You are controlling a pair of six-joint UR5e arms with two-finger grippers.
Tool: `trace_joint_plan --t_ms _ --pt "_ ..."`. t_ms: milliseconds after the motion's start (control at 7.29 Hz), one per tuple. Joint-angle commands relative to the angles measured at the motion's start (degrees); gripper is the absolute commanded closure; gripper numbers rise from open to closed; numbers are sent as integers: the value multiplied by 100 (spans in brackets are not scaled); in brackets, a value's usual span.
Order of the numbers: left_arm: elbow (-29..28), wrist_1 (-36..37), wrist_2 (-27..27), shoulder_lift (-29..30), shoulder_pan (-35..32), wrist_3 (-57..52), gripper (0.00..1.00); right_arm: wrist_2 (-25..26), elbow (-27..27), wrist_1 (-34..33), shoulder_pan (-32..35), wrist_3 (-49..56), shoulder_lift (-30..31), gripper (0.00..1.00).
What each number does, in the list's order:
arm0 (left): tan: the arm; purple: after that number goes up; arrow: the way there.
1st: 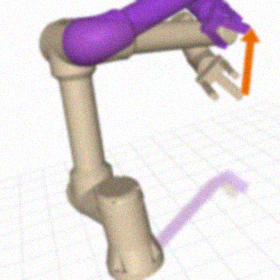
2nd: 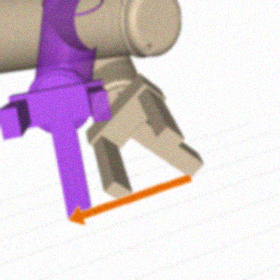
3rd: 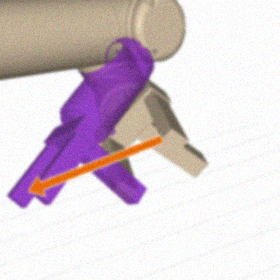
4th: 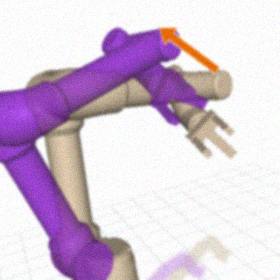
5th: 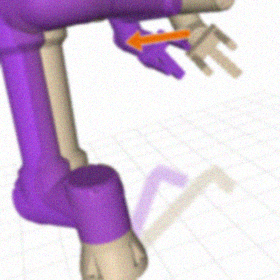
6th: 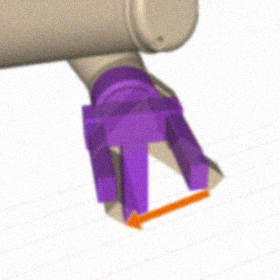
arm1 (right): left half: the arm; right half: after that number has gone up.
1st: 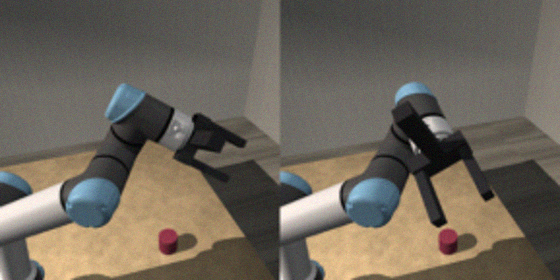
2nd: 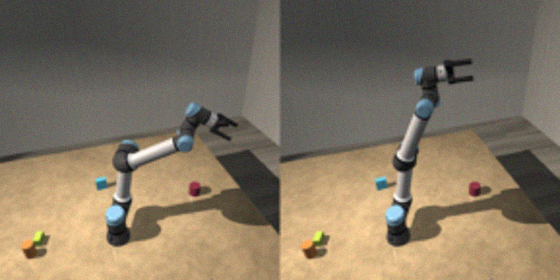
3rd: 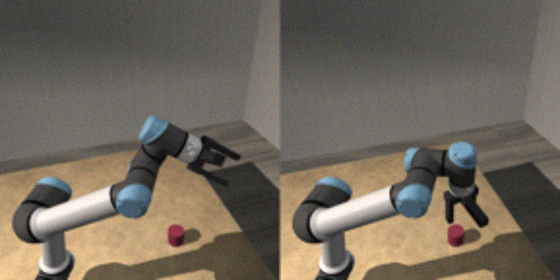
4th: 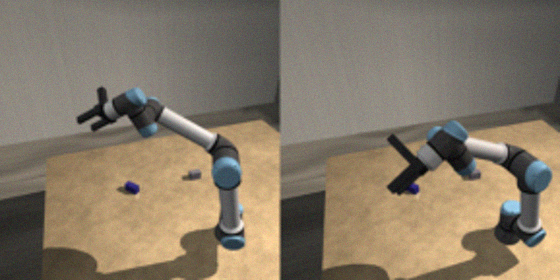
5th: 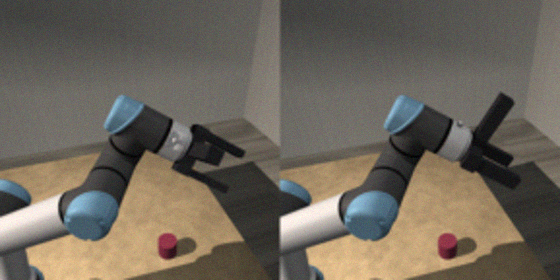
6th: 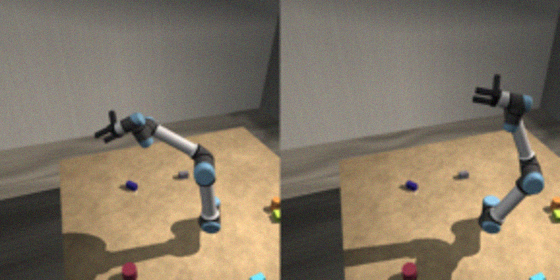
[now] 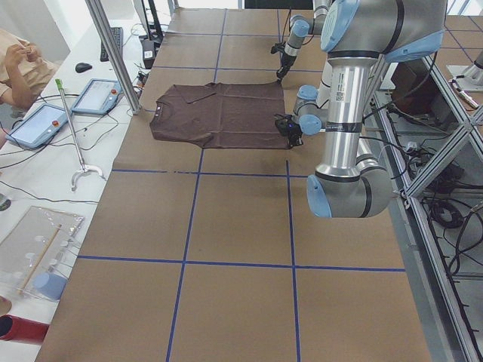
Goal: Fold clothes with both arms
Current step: 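Grasp both hem corners with the left and right grippers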
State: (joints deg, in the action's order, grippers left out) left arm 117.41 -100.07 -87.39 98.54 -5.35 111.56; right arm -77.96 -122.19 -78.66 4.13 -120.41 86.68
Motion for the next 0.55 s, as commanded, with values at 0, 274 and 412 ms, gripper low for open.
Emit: trace_joint_plan --t_ms 0,274,412 --pt "132 40 -6 -2 -89 -229 100 9 -6 0 0 0 7 100" --pt "176 49 -6 -2 -116 -248 100 9 -6 0 0 0 -2 100" --pt "159 49 -6 -2 -116 -248 100 9 -6 0 0 0 -2 100"
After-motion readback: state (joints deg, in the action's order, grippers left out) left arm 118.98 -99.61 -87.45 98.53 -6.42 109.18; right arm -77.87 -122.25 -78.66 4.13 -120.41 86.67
